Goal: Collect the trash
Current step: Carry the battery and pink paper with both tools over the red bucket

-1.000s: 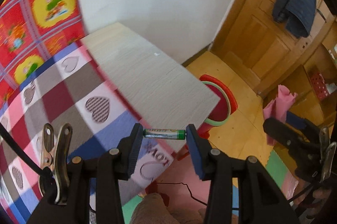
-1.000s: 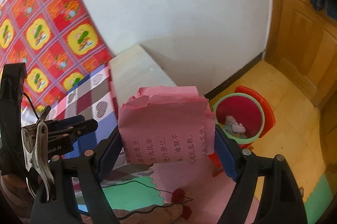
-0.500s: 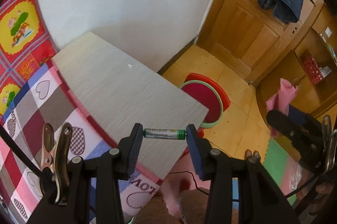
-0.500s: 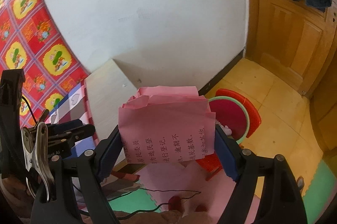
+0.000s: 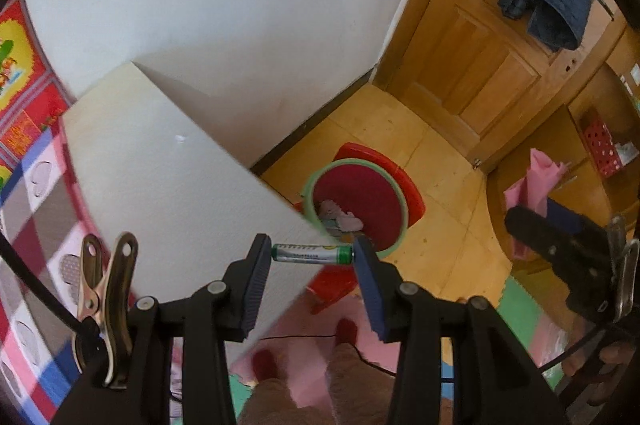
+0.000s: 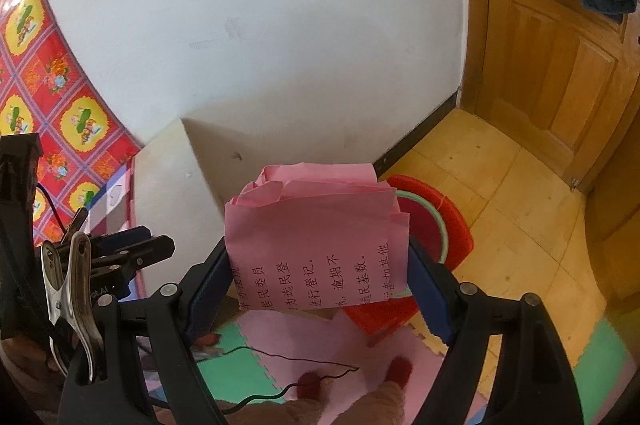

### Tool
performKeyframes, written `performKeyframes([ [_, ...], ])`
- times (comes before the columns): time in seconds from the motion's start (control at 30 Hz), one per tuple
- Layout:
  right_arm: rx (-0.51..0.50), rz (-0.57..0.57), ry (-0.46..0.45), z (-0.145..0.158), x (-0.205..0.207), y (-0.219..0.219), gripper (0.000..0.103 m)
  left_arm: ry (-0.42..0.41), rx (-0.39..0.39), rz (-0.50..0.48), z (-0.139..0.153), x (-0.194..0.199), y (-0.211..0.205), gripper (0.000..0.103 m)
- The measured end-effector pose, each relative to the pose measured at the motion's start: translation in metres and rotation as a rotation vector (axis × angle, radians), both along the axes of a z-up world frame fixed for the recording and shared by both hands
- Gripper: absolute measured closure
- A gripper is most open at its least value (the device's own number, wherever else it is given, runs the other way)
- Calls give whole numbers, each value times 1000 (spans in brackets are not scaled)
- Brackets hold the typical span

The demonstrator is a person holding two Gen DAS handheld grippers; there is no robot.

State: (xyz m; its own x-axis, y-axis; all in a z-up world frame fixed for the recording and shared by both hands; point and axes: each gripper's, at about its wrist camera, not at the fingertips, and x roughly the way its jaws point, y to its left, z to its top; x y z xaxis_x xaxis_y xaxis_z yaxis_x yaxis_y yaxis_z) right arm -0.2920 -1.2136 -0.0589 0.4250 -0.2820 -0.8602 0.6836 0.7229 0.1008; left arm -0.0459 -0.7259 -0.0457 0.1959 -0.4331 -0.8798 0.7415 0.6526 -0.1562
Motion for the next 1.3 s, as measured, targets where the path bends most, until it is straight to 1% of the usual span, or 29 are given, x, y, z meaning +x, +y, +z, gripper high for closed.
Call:
performKeyframes([
  [0.2,16,37,26,-2,-19,-48,20,21,-18,23,-7,-21,-41,58],
  [0.47,17,97,61,-2,-37,-103,20,53,-9,27,-32,-47,-105,58],
  [0.6,30,104,72,-14,-44,-126,20,44,-10,12,-52,-52,-130,58],
  [0.67,43,100,80,-26,-47,-135,20,52,-10,3,-68,-53,-141,58],
  [0.77,55,92,96,-46,-49,-144,20,57,14,-9,-98,-51,-152,58],
  [0.87,34,72,119,-66,-50,-149,20,61,35,-27,-129,-47,-161,58],
  [0.93,32,53,141,-83,-51,-152,20,64,50,-34,-151,-41,-166,58],
  [1.0,53,35,154,-100,-54,-158,20,67,56,-29,-170,-35,-170,58],
  [1.13,61,20,166,-127,-61,-164,20,85,63,-32,-206,-24,-174,58],
  [1.3,90,-3,142,-159,-68,-171,20,105,80,-30,-243,-11,-187,58],
])
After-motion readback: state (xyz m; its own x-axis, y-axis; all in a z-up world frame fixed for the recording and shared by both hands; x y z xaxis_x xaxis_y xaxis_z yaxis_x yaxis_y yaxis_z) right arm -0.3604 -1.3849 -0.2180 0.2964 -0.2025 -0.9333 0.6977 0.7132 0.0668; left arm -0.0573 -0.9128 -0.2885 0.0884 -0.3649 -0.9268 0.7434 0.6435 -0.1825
